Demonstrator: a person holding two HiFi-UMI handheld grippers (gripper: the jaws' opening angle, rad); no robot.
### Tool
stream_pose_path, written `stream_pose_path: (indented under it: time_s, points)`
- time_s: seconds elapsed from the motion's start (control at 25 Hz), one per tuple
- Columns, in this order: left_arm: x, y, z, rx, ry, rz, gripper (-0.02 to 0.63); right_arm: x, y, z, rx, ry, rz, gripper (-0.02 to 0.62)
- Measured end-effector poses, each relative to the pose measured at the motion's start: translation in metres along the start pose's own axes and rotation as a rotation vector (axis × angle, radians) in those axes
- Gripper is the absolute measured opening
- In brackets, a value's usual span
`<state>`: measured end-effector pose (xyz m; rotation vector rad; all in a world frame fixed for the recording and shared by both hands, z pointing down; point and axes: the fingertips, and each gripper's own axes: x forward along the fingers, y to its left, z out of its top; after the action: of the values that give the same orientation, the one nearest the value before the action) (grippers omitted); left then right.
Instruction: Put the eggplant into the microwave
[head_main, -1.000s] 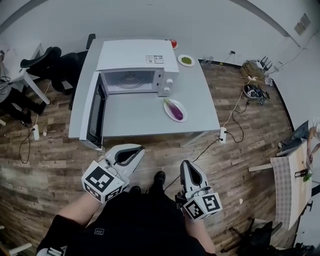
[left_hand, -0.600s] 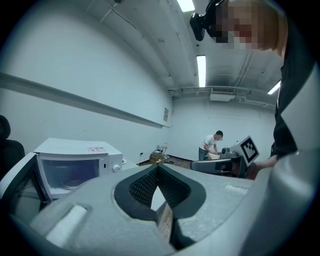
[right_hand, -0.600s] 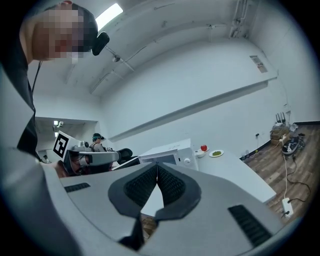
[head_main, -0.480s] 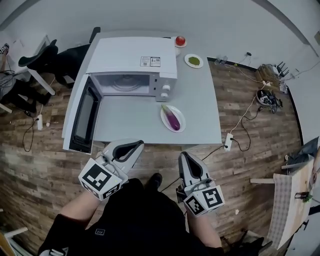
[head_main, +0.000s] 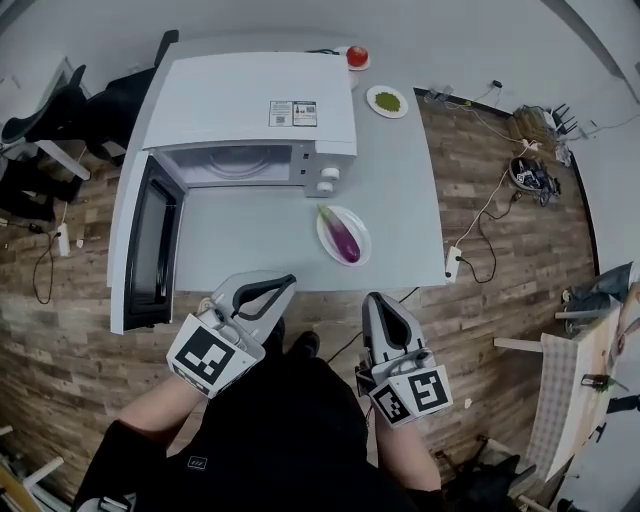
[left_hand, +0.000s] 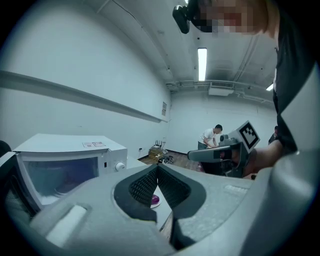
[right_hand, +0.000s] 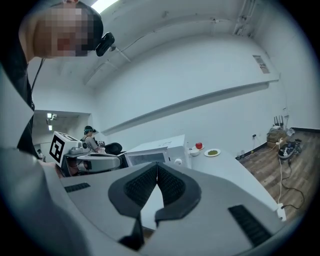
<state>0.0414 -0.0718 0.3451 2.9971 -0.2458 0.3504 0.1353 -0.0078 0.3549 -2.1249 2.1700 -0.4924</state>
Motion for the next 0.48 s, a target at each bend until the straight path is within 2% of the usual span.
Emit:
stream_pose_path:
  time_s: [0.16, 0.48]
  points:
    - [0.022, 0.003, -0.011, 0.107, 0.016, -0.055, 0.008, 0.006, -0.015, -0.009, 0.021, 0.028, -0.025, 0.015]
    - [0.062, 0.027, -0.052, 0.106, 0.110, -0.039, 0.009, 0.021, -0.040, -0.035, 0.071, 0.068, -0.027, 0.015]
